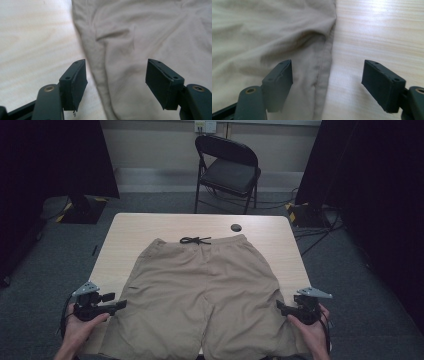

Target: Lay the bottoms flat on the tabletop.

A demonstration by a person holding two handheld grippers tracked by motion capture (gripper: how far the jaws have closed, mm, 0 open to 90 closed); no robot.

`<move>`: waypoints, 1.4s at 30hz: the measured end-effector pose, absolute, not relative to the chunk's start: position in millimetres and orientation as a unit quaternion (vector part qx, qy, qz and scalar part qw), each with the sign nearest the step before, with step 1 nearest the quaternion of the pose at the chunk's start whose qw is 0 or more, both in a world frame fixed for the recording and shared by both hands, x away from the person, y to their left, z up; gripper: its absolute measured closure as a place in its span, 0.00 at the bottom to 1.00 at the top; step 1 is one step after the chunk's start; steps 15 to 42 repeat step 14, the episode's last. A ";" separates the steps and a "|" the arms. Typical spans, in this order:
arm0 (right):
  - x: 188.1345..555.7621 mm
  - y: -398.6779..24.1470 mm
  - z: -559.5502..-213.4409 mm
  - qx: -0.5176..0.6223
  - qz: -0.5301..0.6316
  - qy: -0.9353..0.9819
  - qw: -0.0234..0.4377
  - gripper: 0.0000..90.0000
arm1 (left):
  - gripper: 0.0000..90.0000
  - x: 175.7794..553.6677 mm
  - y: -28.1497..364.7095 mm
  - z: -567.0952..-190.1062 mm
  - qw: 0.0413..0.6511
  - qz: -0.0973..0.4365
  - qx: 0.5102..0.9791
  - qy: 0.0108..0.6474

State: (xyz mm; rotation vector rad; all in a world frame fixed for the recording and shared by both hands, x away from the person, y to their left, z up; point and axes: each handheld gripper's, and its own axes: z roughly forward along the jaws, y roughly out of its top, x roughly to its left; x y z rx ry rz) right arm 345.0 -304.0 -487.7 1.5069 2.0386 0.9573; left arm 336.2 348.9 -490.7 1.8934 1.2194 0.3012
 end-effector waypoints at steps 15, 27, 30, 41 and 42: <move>345.6 -301.2 -495.1 0.542 0.348 0.737 0.207 0.26 | 0.35 337.3 344.2 -498.7 0.422 0.118 0.756 0.486; 345.6 -301.2 -495.1 0.542 0.348 0.737 0.207 0.26 | 0.35 337.3 344.2 -498.7 0.422 0.118 0.756 0.486; 345.6 -301.2 -495.1 0.542 0.348 0.737 0.207 0.26 | 0.35 337.3 344.2 -498.7 0.422 0.118 0.756 0.486; 345.6 -301.2 -495.1 0.542 0.348 0.737 0.207 0.26 | 0.35 337.3 344.2 -498.7 0.422 0.118 0.756 0.486; 345.6 -301.2 -495.1 0.542 0.348 0.737 0.207 0.26 | 0.35 337.3 344.2 -498.7 0.422 0.118 0.756 0.486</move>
